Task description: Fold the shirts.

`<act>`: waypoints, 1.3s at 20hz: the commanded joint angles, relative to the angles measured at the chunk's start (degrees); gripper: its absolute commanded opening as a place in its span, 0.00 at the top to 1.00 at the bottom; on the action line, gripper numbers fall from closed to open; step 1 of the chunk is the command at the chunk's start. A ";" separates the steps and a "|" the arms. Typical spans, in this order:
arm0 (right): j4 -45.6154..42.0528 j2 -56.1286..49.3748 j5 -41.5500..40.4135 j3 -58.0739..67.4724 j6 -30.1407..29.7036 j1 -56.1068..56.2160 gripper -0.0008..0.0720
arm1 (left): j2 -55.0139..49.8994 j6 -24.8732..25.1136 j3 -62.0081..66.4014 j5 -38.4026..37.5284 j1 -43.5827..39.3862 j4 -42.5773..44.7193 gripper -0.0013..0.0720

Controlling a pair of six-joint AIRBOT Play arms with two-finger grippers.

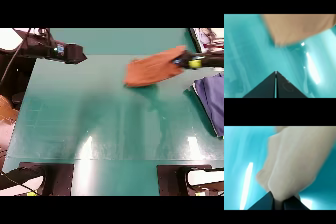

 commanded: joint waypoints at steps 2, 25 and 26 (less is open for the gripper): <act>-1.07 5.09 -2.69 0.07 0.04 -18.14 0.96 | -0.02 0.00 0.02 6.43 -4.52 0.04 0.95; -19.45 18.40 8.72 2.86 0.96 -34.77 0.96 | -0.02 0.09 0.02 4.00 -5.22 0.74 0.95; -20.11 20.46 8.76 -1.42 0.96 -35.76 0.96 | -0.02 0.26 0.00 3.69 -5.22 0.79 0.95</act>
